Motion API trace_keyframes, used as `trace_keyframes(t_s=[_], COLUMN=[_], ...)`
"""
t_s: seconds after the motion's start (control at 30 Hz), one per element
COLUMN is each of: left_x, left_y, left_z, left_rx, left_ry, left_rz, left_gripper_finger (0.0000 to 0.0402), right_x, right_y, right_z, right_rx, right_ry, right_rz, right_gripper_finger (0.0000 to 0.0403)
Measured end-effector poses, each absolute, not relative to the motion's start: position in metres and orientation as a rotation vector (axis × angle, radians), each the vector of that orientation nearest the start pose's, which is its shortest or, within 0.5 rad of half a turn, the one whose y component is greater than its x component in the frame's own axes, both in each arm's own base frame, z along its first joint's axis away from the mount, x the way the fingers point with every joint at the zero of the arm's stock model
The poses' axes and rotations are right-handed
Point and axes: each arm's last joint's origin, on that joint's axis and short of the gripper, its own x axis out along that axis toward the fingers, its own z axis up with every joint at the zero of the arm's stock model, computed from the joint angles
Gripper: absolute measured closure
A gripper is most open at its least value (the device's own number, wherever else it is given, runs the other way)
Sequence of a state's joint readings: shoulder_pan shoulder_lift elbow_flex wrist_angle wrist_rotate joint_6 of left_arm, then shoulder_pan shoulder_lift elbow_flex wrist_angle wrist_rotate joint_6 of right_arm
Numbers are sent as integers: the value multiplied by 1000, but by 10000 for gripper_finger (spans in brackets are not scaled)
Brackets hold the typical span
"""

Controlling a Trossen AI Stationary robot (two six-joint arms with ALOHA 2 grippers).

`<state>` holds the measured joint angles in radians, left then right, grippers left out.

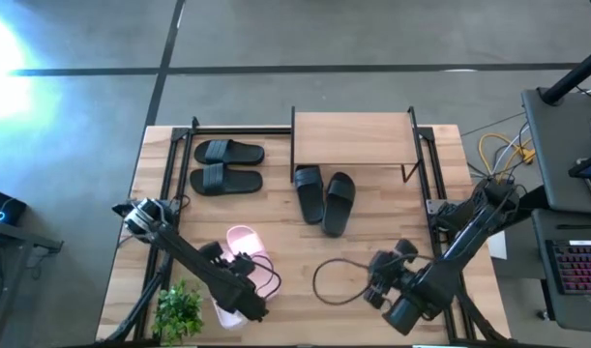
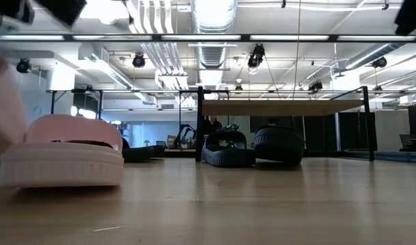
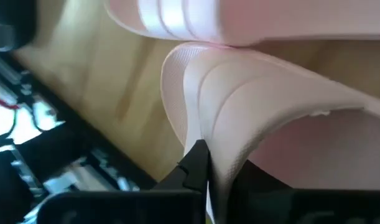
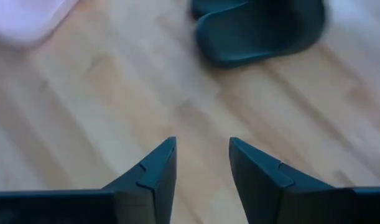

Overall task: Pick and place slides into the shelf
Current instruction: Put the pink slide under the shelf

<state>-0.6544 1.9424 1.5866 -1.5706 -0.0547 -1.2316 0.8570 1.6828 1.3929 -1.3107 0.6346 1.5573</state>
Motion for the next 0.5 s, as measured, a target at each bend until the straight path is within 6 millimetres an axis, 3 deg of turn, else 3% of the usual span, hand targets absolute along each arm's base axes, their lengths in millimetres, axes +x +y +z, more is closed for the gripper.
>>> trace_keyframes(t_s=[0.23,0.5], left_x=[287,328], left_y=[-205,-213], left_z=[286,297], left_rx=[-239,-9], left_ry=[1352,1191], left_rz=[648,523], left_gripper_finger=[400,401], right_x=[181,157], right_y=[186,169], right_z=[290,302], right_rx=[320,383], right_ry=[865,817], right_rz=[-802,-788], right_gripper_finger=[291,307])
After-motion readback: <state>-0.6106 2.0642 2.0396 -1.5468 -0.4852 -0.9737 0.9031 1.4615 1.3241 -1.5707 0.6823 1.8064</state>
